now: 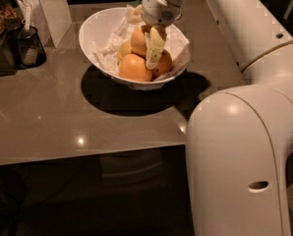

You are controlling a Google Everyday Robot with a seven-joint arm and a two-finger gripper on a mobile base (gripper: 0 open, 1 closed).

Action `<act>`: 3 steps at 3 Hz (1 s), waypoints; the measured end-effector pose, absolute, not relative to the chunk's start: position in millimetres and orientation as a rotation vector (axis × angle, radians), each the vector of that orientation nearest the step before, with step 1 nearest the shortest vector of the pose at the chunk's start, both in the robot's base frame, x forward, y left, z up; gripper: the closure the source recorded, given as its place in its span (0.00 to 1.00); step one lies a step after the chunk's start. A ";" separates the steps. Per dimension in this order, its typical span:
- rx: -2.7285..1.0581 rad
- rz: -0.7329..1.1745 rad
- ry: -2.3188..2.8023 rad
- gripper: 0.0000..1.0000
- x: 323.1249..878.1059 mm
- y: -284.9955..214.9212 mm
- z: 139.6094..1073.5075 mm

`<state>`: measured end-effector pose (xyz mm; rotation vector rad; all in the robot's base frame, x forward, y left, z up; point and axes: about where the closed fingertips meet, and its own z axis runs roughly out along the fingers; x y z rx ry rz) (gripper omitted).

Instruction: Pick orange from white bowl

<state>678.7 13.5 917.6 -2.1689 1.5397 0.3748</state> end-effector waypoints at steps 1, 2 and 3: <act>-2.169 0.375 1.540 0.00 678.6 13.5 920.1; -2.168 0.375 1.540 0.18 678.7 13.4 920.1; -2.168 0.375 1.540 0.41 678.7 13.4 920.1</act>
Offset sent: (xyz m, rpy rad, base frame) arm -0.0002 0.0000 0.0024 0.0000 0.0000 0.0000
